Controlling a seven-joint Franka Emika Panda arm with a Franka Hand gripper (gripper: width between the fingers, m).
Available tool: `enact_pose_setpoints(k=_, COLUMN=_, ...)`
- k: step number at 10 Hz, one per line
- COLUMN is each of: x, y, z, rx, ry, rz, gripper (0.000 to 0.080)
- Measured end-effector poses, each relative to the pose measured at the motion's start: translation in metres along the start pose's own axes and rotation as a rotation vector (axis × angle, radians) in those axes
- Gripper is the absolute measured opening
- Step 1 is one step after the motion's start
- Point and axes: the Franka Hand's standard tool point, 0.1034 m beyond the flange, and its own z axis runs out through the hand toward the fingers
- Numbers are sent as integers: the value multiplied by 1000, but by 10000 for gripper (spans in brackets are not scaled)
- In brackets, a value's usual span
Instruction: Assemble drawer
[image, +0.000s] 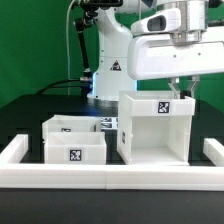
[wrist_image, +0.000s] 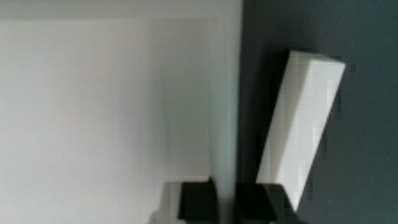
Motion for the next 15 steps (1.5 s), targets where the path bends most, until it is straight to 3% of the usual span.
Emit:
enact_pose_setpoints(k=5, x=3, y=-2, z=0, rx=3, ry=10, rz=53, gripper=36)
enact_pose_setpoints(k=11, x=10, y=-9, z=1, rx=26, ry=31, rz=522, gripper=36)
enact_pose_setpoints(k=15, x=17, y=8, z=0, rx=46, ry=44, rz=729, gripper=38)
